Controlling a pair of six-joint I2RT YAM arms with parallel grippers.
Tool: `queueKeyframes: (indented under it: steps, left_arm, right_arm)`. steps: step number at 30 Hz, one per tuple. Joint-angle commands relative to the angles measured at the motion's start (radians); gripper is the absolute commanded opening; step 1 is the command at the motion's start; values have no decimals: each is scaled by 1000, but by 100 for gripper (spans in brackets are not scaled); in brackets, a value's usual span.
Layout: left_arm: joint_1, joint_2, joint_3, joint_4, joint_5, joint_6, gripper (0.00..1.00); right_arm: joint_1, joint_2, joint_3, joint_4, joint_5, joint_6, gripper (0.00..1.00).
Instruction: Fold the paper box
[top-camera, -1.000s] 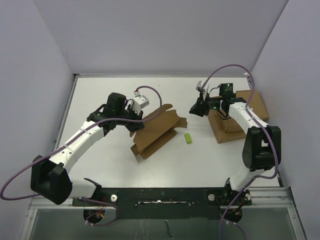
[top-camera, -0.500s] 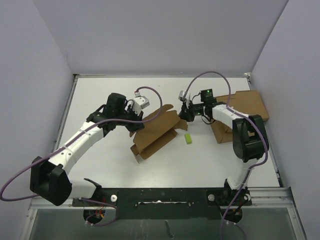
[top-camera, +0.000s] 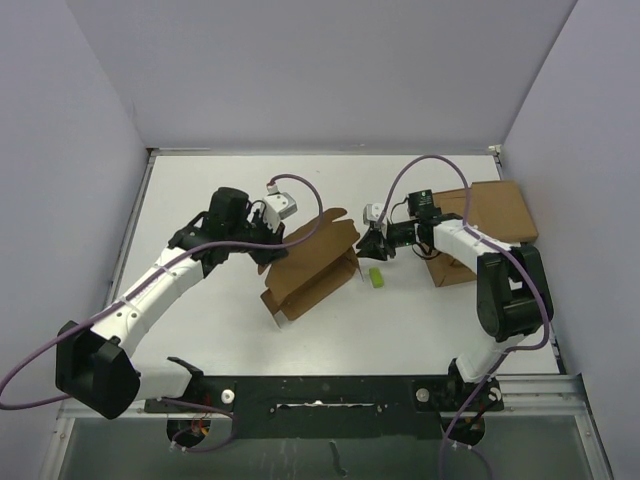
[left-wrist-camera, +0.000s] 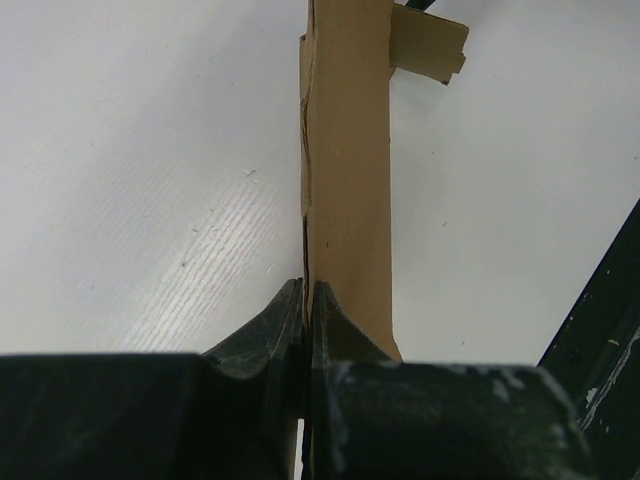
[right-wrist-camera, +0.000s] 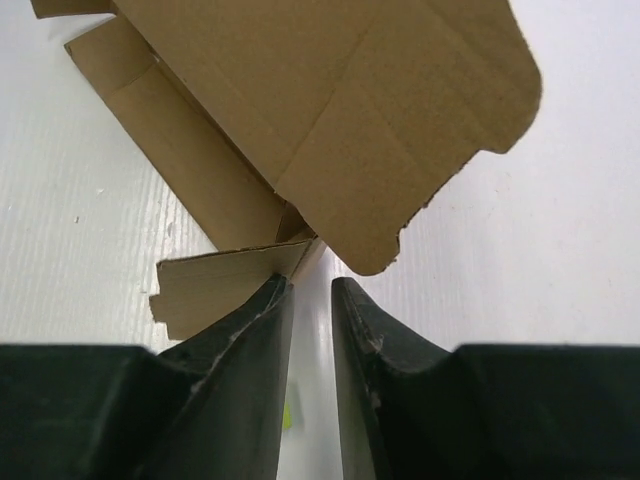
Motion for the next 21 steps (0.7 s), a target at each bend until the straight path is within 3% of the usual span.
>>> queueKeyframes:
  steps: [1,6,21]
  left_arm:
    - [-8,-58,-5,44,34,18,0]
    - [-19,-59,-5,44,41,22,0]
    - [-59,-56,-10,38,47,36,0]
  right_arm:
    - [8,-36,34,-88,-66,-114,26]
    - [16,-22,46,-154,-79,-149,32]
    - [39,-19,9,-119,-47,-131,42]
